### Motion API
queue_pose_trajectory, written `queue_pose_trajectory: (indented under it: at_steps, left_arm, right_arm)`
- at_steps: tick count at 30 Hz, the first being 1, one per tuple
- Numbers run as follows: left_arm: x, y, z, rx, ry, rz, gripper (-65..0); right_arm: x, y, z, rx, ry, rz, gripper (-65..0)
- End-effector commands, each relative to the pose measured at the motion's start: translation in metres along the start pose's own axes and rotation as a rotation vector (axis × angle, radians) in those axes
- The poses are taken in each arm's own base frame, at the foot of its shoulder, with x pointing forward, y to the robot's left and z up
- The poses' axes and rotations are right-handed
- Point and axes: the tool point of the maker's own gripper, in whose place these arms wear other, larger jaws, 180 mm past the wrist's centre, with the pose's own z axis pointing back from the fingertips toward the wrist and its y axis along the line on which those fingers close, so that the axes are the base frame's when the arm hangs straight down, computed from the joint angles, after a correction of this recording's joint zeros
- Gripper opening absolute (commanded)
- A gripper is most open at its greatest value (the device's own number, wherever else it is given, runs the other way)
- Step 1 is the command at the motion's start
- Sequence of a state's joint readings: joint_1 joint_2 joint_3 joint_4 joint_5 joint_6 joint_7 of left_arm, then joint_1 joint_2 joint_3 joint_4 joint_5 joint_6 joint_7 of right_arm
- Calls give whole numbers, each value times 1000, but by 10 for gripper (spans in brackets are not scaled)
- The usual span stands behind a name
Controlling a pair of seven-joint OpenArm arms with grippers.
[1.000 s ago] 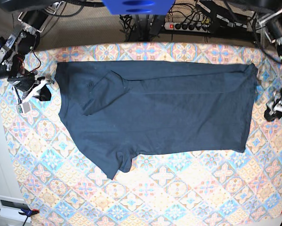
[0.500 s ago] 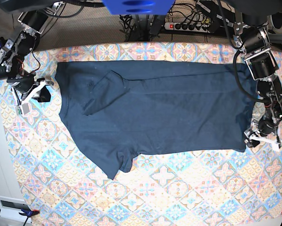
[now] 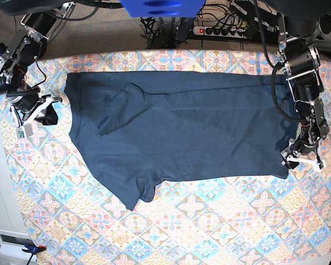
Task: Layout the t-shirt on the table in an organized manner, then fold the t-shirt properly
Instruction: 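Release the shirt edge and grasp the hem corners with both grippers, then fold the hem over toward the collar edge with both grippers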
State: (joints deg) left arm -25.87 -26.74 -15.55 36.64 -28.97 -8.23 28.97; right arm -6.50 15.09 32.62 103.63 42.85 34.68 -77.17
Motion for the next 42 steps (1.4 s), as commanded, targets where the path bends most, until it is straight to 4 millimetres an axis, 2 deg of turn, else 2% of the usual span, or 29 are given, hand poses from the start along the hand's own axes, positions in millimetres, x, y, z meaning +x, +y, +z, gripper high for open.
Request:
queue_pose_trajectory:
  at_steps: [1, 4, 8, 11, 13, 18, 23, 27, 31, 34, 38, 42]
  left_arm:
    - [7, -12, -2, -21, -10, 6, -198]
    - [-6, -25, -5, -43, 15, -9, -199]
    - [-32, -50, -10, -81, 81, -136, -199]
    - [-40, -55, -11, -89, 99, -180, -217]
    - [-40, -57, -11, -97, 98, -182, -307]
    - [-26, -71, -5, -163, 53, -212, -650]
    - [5, -60, 12, -164, -57, -152, -650]
    - [18, -47, 27, -153, -123, -129, -650]
    - [25, -33, 47, -141, -183, -129, -650]
    - [26, -24, 60, -130, -211, -135, -650]
    - [26, -21, 76, -131, -240, -169, -650]
    - [25, -23, 83, -138, -250, -189, -650]
  right_arm:
    - [17, -1, 6, -3, -55, 26, -560]
    - [17, 0, 5, -1, -54, 26, -560]
    - [19, 0, 5, -1, -57, 27, -559]
    - [19, 0, 5, -1, -60, 27, -559]
    - [20, 0, 5, -1, -62, 27, -559]
    - [20, 0, 5, -1, -62, 27, -559]
    - [18, 0, 4, 3, -58, 22, -558]
    - [19, 14, -6, 42, -37, 58, -555]
    - [62, 34, -20, 78, -93, 149, -527]
    - [68, 36, -31, 19, -38, 242, -469]
    - [81, 49, -64, 17, 20, 344, -411]
    - [89, 56, -99, 48, 63, 379, -411]
